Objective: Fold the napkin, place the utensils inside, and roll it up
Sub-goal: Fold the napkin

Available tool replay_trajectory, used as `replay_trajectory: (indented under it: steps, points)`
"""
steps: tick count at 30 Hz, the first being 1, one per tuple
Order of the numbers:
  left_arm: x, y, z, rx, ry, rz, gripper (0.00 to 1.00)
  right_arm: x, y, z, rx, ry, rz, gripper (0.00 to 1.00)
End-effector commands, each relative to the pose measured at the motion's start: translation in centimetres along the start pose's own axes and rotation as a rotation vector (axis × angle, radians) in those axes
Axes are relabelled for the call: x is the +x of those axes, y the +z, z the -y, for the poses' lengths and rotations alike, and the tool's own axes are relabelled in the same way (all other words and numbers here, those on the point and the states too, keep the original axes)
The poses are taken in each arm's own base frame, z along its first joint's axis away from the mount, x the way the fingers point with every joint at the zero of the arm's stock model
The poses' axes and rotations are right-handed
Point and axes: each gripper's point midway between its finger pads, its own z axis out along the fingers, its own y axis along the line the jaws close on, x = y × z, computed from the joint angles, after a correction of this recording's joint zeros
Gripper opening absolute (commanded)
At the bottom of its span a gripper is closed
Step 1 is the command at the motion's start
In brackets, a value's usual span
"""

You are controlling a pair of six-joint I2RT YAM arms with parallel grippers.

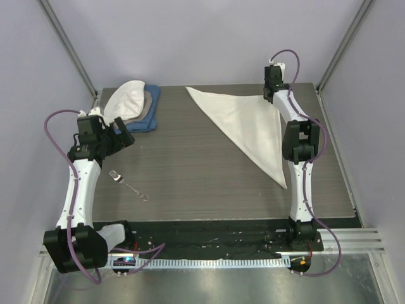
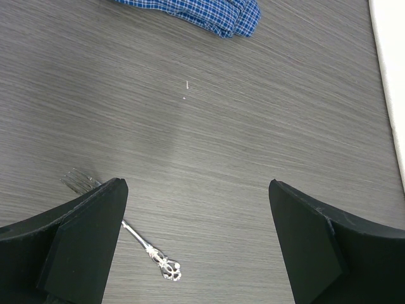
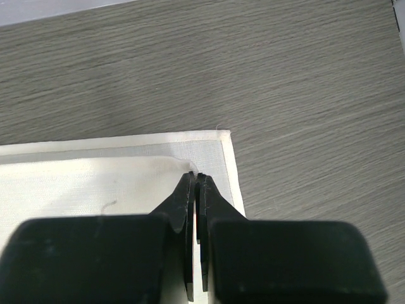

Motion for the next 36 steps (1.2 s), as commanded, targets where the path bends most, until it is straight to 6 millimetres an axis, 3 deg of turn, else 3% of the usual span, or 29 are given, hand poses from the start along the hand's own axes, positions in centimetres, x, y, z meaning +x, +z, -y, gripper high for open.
replay_trajectory:
  steps: [1, 4, 6, 8, 10, 13, 14, 17, 18, 19, 21, 22, 28, 31, 36]
  points:
    - [-0.9, -0.2, 0.4, 0.027, 0.017, 0.043, 1.00, -3.0, -0.4, 1.1, 0.043, 0.053, 0.074, 0.01]
    - [-0.8, 0.0, 0.3, 0.023, 0.016, 0.035, 1.00, -3.1, -0.2, 1.5, 0.057, 0.061, 0.076, 0.01]
    - [-0.7, 0.0, 0.2, 0.019, 0.015, 0.033, 1.00, -3.1, -0.2, 1.8, 0.068, 0.064, 0.074, 0.09]
    - [-0.7, 0.2, 0.0, 0.006, 0.016, 0.029, 1.00, -3.1, -0.5, 2.0, 0.073, 0.066, 0.071, 0.28]
    - [-0.5, 0.4, -0.4, -0.011, 0.015, 0.021, 1.00, -3.4, -0.9, 2.5, 0.093, 0.065, 0.073, 0.40]
    - [-0.5, 0.5, -0.6, -0.027, 0.012, 0.022, 1.00, -4.5, -2.4, 3.8, 0.131, 0.062, 0.084, 0.60]
    - [-0.3, 0.7, -0.7, -0.031, 0.009, 0.012, 1.00, -5.5, -3.9, 4.4, 0.134, 0.048, 0.098, 0.68]
    - [-0.3, 0.8, -0.8, -0.035, 0.006, 0.010, 1.00, -5.5, -5.7, 4.4, 0.086, 0.038, 0.084, 0.70]
    - [-0.2, 0.9, -0.8, -0.038, 0.004, 0.006, 1.00, -6.6, -7.7, 3.7, 0.018, 0.048, 0.103, 0.70]
    - [-0.2, 1.0, -0.9, -0.040, 0.003, 0.004, 1.00, -4.8, -8.1, 3.3, -0.009, 0.037, 0.067, 0.70]
    - [0.1, 1.0, -1.0, -0.044, -0.003, -0.008, 1.00, -4.8, -10.6, 2.2, -0.122, 0.060, 0.075, 0.68]
    - [0.1, 1.1, -1.0, -0.045, -0.004, -0.009, 1.00, -1.9, -10.1, 1.7, -0.140, 0.053, 0.029, 0.66]
    - [0.2, 1.0, -0.1, 0.004, -0.017, -0.013, 1.00, 5.7, -8.3, 1.9, -0.132, 0.011, -0.130, 0.52]
    - [0.1, 1.0, 0.1, 0.011, -0.019, -0.008, 1.00, 8.0, -8.2, 1.8, -0.130, 0.011, -0.180, 0.49]
    - [0.0, 0.8, 0.2, 0.015, -0.019, -0.006, 1.00, 10.3, -8.3, 2.5, -0.123, 0.034, -0.230, 0.47]
